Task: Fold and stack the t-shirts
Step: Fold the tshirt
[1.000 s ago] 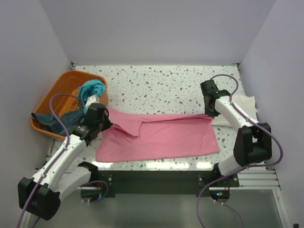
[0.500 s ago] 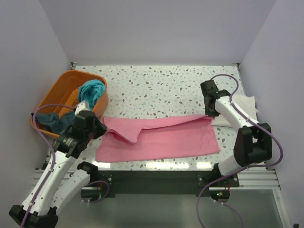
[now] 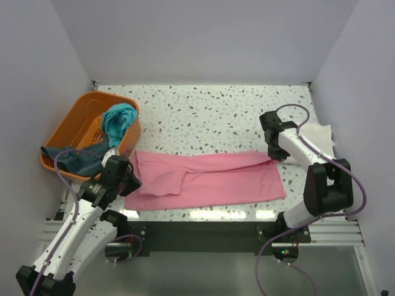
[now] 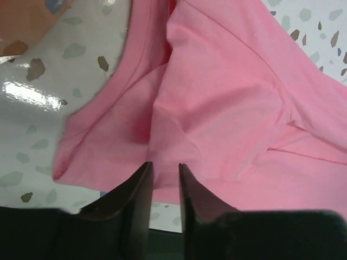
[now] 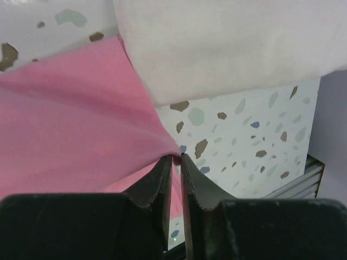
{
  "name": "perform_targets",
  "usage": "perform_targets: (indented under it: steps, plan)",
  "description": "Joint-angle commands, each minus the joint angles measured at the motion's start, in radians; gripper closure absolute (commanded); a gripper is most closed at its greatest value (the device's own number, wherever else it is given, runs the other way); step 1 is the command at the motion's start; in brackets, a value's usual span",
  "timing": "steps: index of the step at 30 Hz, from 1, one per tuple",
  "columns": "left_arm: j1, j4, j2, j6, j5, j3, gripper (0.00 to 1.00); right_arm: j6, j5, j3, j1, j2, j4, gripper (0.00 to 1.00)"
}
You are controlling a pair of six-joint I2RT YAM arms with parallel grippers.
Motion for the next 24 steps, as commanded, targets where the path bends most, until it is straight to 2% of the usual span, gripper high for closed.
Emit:
perform_targets:
  steps: [1,2,3,4,6,8,10,13,14,16,20,21,24]
  plan:
    - [-0.005,-0.085,-0.022,-0.043,-0.038,0.06,0.63,0.078,0.043,-0.022,-0.004,-0.02,-0.09,0.84]
    - [-0.005,-0.097,-0.023,-0.04,-0.039,0.076,0.57,0.08,0.031,-0.027,-0.007,-0.026,-0.096,0.8]
    - [-0.005,-0.111,-0.034,-0.012,-0.038,0.106,0.42,0.081,0.019,-0.032,-0.004,-0.05,-0.104,0.64]
    - [-0.005,-0.113,-0.037,-0.012,-0.026,0.123,0.34,0.084,0.019,-0.033,-0.002,-0.05,-0.107,0.57]
    - [-0.005,-0.131,-0.048,0.003,-0.045,0.155,0.08,0.078,-0.015,-0.023,-0.002,-0.099,-0.111,0.46]
    - [-0.005,-0.116,-0.062,0.012,-0.059,0.175,0.01,0.054,-0.097,-0.004,-0.002,-0.157,-0.101,0.34]
    - [-0.005,-0.059,-0.04,0.023,-0.027,0.169,0.0,0.031,-0.164,0.008,-0.004,-0.196,-0.073,0.02]
    - [-0.005,0.074,0.03,0.037,0.058,0.108,0.0,-0.003,-0.376,-0.005,-0.001,-0.251,0.017,0.01]
    - [-0.007,0.121,0.052,0.048,0.086,0.087,0.0,-0.021,-0.511,-0.037,0.002,-0.263,0.086,0.01]
    - [-0.016,0.253,0.131,0.052,0.145,0.038,0.0,-0.023,-0.611,-0.079,0.021,-0.257,0.164,0.01]
    - [-0.119,0.416,0.285,0.036,0.116,0.025,0.0,-0.003,-0.661,-0.107,0.09,-0.126,0.281,0.01]
    - [-0.134,0.453,0.352,0.031,0.075,0.033,0.0,0.001,-0.65,-0.098,0.1,-0.047,0.291,0.01]
    - [-0.147,0.513,0.501,0.04,0.024,0.044,0.0,0.032,-0.583,-0.064,0.113,0.055,0.297,0.01]
